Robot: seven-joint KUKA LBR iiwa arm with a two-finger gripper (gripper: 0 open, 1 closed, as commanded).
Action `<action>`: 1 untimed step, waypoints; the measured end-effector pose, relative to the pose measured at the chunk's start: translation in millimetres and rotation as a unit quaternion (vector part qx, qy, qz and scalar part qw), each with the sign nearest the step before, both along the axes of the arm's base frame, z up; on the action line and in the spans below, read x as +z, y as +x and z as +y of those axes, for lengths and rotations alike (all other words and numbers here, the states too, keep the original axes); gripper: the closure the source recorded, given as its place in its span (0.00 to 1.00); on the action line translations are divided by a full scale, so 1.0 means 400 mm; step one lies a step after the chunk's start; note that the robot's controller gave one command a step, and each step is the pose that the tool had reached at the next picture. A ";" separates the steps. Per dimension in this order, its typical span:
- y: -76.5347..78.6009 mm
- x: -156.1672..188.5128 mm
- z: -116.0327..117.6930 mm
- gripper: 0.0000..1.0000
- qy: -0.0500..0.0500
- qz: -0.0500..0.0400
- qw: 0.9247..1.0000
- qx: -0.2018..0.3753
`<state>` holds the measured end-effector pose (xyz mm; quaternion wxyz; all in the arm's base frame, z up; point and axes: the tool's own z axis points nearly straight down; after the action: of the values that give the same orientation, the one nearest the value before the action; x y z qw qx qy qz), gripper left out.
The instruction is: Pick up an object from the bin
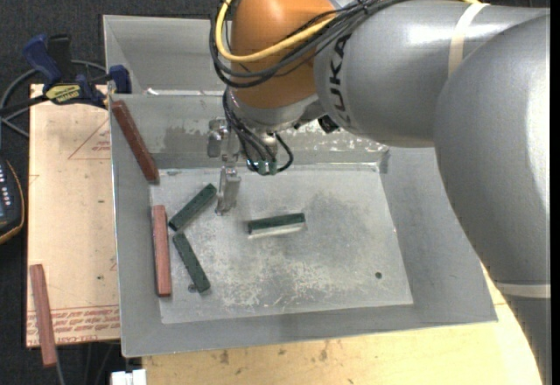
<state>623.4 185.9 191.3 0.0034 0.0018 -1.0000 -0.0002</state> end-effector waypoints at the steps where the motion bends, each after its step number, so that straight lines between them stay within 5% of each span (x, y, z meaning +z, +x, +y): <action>1: 0.041 -0.316 0.012 0.00 0.000 -0.001 0.999 0.048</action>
Offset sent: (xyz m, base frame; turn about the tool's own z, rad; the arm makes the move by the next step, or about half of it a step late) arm 0.0181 0.0042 -0.1213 -0.0952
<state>639.9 190.6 64.9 0.0025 0.0494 -0.9988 0.0001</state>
